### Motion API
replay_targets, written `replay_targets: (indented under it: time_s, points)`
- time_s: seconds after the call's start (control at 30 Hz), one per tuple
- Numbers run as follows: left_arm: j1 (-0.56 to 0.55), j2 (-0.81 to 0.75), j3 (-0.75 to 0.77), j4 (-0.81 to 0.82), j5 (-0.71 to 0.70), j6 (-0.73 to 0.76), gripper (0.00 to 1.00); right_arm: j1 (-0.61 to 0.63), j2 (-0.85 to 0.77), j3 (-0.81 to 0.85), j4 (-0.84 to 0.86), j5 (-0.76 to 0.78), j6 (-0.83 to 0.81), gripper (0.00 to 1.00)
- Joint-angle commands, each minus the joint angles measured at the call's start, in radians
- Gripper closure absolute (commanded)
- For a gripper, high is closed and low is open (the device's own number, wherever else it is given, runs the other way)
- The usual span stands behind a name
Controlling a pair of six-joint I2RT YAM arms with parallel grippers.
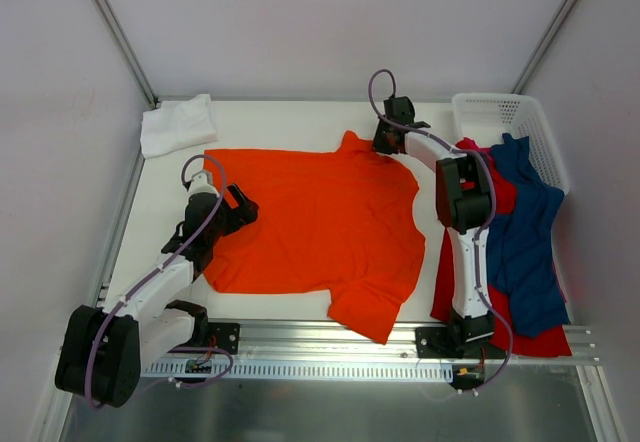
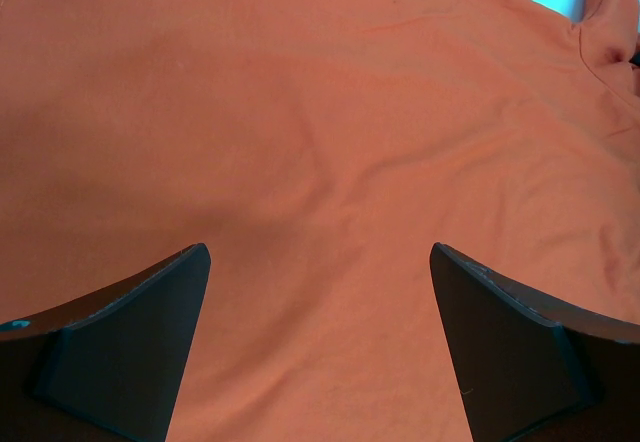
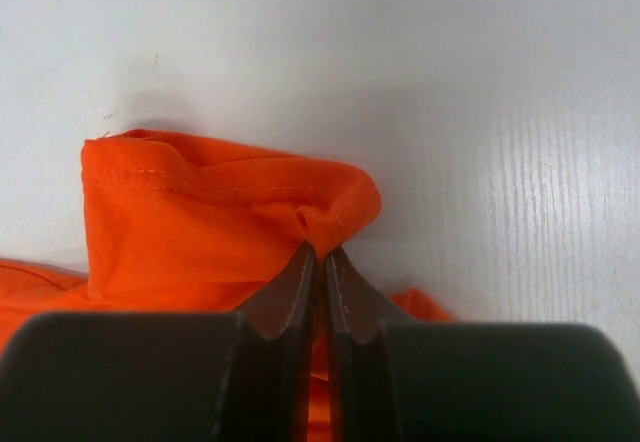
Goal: Fold and stack the t-shirts
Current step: Flatten the tshirt out, then fold the tshirt
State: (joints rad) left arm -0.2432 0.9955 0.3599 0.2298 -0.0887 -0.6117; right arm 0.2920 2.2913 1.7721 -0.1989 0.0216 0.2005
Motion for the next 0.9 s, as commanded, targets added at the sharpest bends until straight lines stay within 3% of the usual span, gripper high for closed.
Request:
replay_targets:
  time_s: [0.0,0.17,0.37,0.47,0.5,0.7,0.83,0.87]
  points:
    - [-0.008,0.009,-0.007,0.048,-0.016,-0.007,0.07,-0.001,0.013,0.061,0.065,0.017,0.007,0.89]
    - [-0.007,0.002,-0.009,0.045,-0.022,-0.003,0.07,-0.001,0.048,0.133,0.072,0.024,0.007,0.88]
    - [-0.008,-0.015,-0.007,0.033,-0.029,0.001,0.07,-0.001,0.085,0.184,0.151,0.021,0.008,0.78]
    - [-0.007,-0.029,-0.01,0.031,-0.031,0.001,0.07,-0.002,0.1,0.21,0.179,0.056,0.013,0.32]
    - [-0.007,-0.035,-0.01,0.025,-0.032,0.003,0.07,-0.001,0.106,0.233,0.177,0.066,0.011,0.01]
    - [-0.008,-0.057,-0.013,0.017,-0.026,0.001,0.07,-0.001,0.093,0.271,0.17,0.103,-0.027,0.0]
    - [-0.007,-0.069,-0.016,0.016,-0.025,0.001,0.07,0.022,-0.114,0.077,0.187,0.19,-0.024,0.01]
    - [-0.007,-0.072,-0.016,0.016,-0.025,0.0,0.07,0.032,-0.225,-0.038,0.193,0.211,-0.026,0.0]
